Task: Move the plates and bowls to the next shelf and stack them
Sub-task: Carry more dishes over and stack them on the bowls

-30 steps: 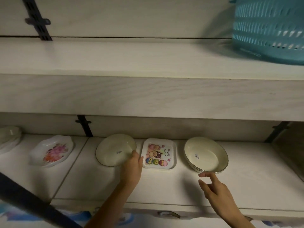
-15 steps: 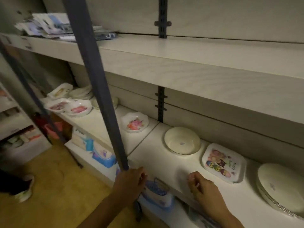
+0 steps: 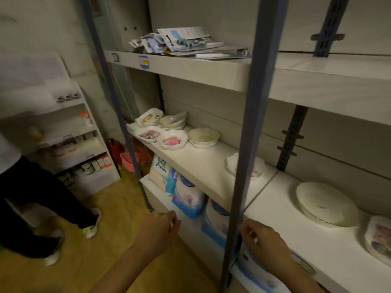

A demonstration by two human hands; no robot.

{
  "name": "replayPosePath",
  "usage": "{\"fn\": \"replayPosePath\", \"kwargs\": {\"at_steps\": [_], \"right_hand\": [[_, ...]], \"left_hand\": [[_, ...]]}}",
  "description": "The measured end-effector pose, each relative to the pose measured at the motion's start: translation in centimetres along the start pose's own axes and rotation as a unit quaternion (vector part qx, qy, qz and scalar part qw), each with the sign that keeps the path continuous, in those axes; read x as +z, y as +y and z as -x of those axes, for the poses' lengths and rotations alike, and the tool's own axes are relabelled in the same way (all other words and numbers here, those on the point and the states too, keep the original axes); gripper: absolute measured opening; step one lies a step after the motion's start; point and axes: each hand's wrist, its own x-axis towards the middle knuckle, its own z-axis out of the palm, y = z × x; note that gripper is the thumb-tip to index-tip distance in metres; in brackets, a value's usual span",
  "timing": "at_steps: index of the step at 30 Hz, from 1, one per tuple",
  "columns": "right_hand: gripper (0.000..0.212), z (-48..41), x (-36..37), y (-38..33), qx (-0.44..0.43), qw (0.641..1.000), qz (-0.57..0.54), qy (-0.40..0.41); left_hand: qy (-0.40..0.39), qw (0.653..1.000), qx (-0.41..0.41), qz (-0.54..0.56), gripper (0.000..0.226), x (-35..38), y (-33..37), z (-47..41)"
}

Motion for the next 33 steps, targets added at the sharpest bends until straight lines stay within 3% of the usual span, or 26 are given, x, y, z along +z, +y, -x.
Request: {"fn": "replayPosePath", "kwargs": {"at_steps": [11,20,25,29,33], "right_hand": [[0.010,-7.6,5.2,-10.4,0.019,0.998,-0.042,0.049],[0.010,-16.5,4.6,-10.2,0.076,0.993,-0.049,0.076],[0.012,-21.5,3.9,-8.9,0.112,0.985,-0.060,0.113],[0.011,-23.4,3.3,-7.7,0.171,0.971,-0.079,0.144],[0.009,-24.4,2.5,-6.0,0.258,0.941,-0.108,0.189]], "left_hand": [[-0.040,0.998,0.037,0.011,0.012,-3.9,-13.8,-6.9],[-0.036,0.994,0.090,0.055,0.024,-2.7,-15.8,-18.1],[-0.044,0.989,0.108,0.088,0.020,-3.4,-15.7,-24.7],[-0.070,0.984,0.097,0.129,0.033,-3.0,-15.6,-29.2],[-0.117,0.976,0.101,0.152,0.023,-1.6,-14.4,-34.5]]}}
